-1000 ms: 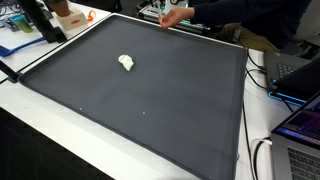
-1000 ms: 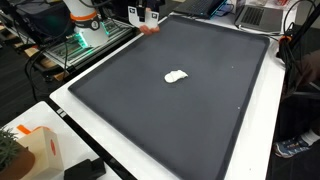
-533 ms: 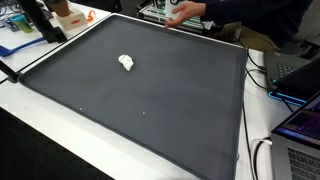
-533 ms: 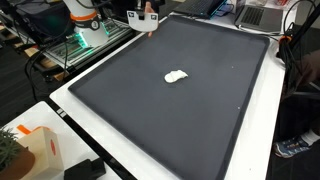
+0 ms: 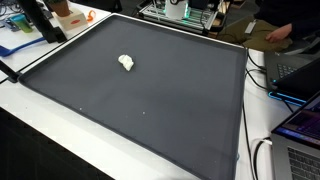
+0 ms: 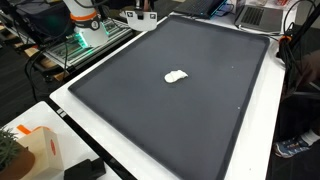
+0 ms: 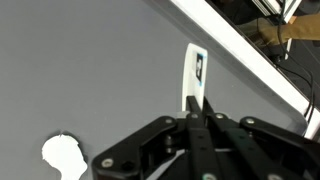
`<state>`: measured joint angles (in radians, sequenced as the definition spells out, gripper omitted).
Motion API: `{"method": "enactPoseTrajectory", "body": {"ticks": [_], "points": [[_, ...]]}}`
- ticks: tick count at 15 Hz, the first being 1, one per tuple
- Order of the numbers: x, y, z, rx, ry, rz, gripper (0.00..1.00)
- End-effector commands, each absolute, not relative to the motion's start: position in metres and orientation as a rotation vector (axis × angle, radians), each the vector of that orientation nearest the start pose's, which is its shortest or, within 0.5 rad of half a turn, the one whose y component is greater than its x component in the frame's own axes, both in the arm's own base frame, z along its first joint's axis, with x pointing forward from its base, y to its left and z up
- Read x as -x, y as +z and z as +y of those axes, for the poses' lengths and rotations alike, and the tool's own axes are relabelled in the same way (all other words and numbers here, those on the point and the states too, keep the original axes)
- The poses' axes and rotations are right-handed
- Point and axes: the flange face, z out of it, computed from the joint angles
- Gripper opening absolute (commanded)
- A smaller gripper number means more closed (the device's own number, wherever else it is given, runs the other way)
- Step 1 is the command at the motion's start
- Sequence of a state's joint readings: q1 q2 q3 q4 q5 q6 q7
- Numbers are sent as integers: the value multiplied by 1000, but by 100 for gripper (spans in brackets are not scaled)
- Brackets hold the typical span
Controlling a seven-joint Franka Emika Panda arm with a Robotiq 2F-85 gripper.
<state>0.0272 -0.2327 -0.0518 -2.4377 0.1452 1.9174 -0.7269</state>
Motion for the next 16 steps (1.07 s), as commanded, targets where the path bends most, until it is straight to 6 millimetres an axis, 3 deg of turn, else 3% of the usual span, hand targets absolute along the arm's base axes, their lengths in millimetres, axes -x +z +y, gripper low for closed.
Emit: {"method": "enactPoseTrajectory", "body": {"ticks": [1, 2, 3, 9, 13, 15, 16], "points": [[-420, 372, 0, 2744, 316, -903, 4], [-420, 372, 0, 2744, 316, -904, 1], [-420, 368, 1, 2792, 294, -790, 1], [-434, 361, 11, 3029, -48, -446, 1], [-463, 357, 25, 3170, -214, -226, 1], [-479, 349, 23, 3241, -199, -85, 1], [-463, 359, 26, 3191, -204, -196, 4]]}}
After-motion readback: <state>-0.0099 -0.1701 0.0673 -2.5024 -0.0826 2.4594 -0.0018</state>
